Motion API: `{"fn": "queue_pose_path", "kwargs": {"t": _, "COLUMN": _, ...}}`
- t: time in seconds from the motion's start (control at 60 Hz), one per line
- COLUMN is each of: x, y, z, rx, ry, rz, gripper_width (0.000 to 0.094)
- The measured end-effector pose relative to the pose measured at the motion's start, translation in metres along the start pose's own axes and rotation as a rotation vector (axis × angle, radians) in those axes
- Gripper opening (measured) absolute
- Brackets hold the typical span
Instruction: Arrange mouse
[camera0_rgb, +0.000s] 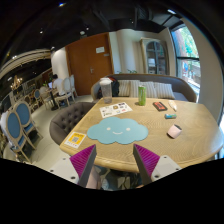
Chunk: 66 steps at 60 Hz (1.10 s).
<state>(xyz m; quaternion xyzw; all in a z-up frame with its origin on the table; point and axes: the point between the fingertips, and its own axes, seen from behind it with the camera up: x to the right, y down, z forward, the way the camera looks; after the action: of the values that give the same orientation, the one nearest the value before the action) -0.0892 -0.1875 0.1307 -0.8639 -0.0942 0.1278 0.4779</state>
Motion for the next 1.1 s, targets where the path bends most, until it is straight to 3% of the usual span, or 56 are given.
{"fn": "queue_pose_path", "kwargs": {"t": 0.283, "x": 0.049, "y": 0.015, "z": 0.013, "rx": -0.002, "ry": 0.020, "rz": -0.023, "gripper_width": 0.0766}}
{"fn": "queue_pose_path", "kwargs": {"t": 0.45, "x": 0.130, "y": 0.023, "z": 0.043, "rx": 0.003, "ry": 0.104, "rz": -0.036, "gripper_width": 0.0768}}
{"fn": "queue_pose_path", "kwargs": {"t": 0.55, "x": 0.186, "y": 0.028, "z": 0.064, "rx": -0.021, "ry": 0.166, "rz": -0.067, "gripper_width": 0.0855}}
{"fn": "queue_pose_path", "kwargs": {"t": 0.633, "x": 0.233, "y": 0.027, "z": 0.080, "rx": -0.025, "ry": 0.223, "rz": -0.062, "gripper_width": 0.0850}}
{"fn": "queue_pose_path", "kwargs": {"t": 0.8, "x": 0.289, "y": 0.053, "z": 0.122, "rx": -0.122, "ry": 0.227, "rz": 0.102, "gripper_width": 0.0842}}
{"fn": "queue_pose_path", "kwargs": {"t": 0.833, "x": 0.300, "y": 0.042, "z": 0.128, "rx": -0.085, "ry": 0.242, "rz": 0.091, "gripper_width": 0.0838}}
{"fn": "queue_pose_path", "kwargs": {"t": 1.1, "x": 0.313, "y": 0.020, "z": 0.171, "rx": -0.135, "ry": 0.281, "rz": 0.079, "gripper_width": 0.0845}}
